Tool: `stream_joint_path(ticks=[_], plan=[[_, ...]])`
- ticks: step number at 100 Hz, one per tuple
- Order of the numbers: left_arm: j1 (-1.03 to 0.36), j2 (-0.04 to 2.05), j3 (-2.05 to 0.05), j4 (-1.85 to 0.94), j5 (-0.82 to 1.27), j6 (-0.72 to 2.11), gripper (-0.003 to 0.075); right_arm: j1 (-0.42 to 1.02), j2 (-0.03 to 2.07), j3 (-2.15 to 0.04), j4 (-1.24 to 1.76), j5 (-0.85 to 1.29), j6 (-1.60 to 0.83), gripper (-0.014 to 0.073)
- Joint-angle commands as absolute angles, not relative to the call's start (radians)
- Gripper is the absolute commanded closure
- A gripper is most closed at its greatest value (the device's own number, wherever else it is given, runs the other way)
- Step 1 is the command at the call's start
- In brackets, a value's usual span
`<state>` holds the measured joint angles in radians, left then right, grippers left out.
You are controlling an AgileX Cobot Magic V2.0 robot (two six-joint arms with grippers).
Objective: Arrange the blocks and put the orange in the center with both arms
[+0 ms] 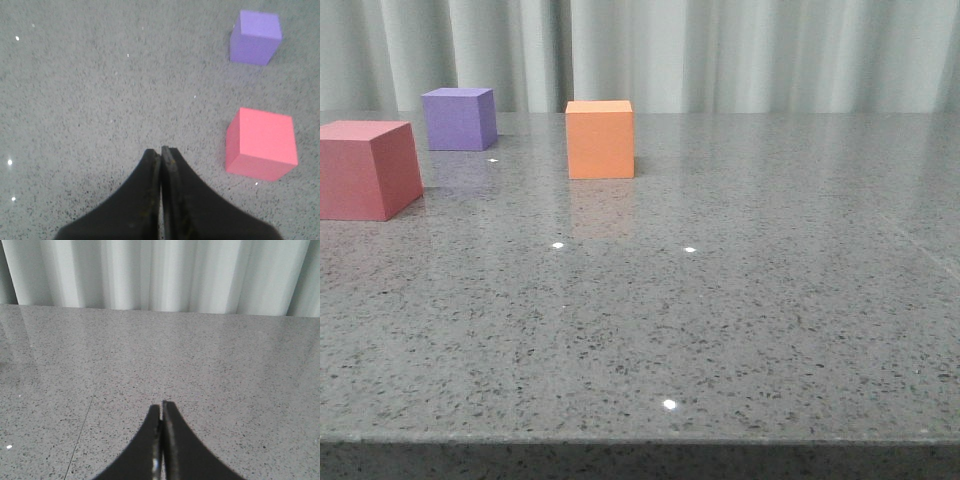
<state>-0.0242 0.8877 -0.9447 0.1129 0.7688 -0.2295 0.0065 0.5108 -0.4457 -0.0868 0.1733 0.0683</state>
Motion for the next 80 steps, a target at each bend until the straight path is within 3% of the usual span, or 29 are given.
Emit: stream_joint_path(ticks=[1,8,21,27,44,60,80], plan=[[-0.024,0.907,-0.98,0.115,0.727,-0.238,0.0631,0.0,0.509,-0.47,-0.096,0.094,0.061,0.066],[-0.024,0.92,-0.98,0.115,0.739,-0.238,0.0494,0.0,0.509,-0.47,-0.096,0.094,0.061,0.066],[-0.024,0.93,-0.98,0.11,0.734,-0.238,0.0108,0.0,0.509,-0.47,-0.096,0.094,0.061,0.066],[-0.024,0.932,-0.98,0.103,0.732,-0.238,0.0001,0.0,0.509,-0.47,-0.096,0.094,0.061,0.066],[-0.027,0.946,-0.988,0.029,0.726,-0.238,0.0095,0.0,0.509,-0.47,-0.096,0.094,0.061,0.066],[-0.107,1.0,-1.039,-0.008,0.726,-0.238,0.0099,0.0,0.509,-0.47,-0.096,0.094,0.061,0.066],[-0.31,1.148,-1.181,-0.02,0.722,-0.259,0.0099,0.0,0.509,-0.47,-0.096,0.094,0.061,0.066]])
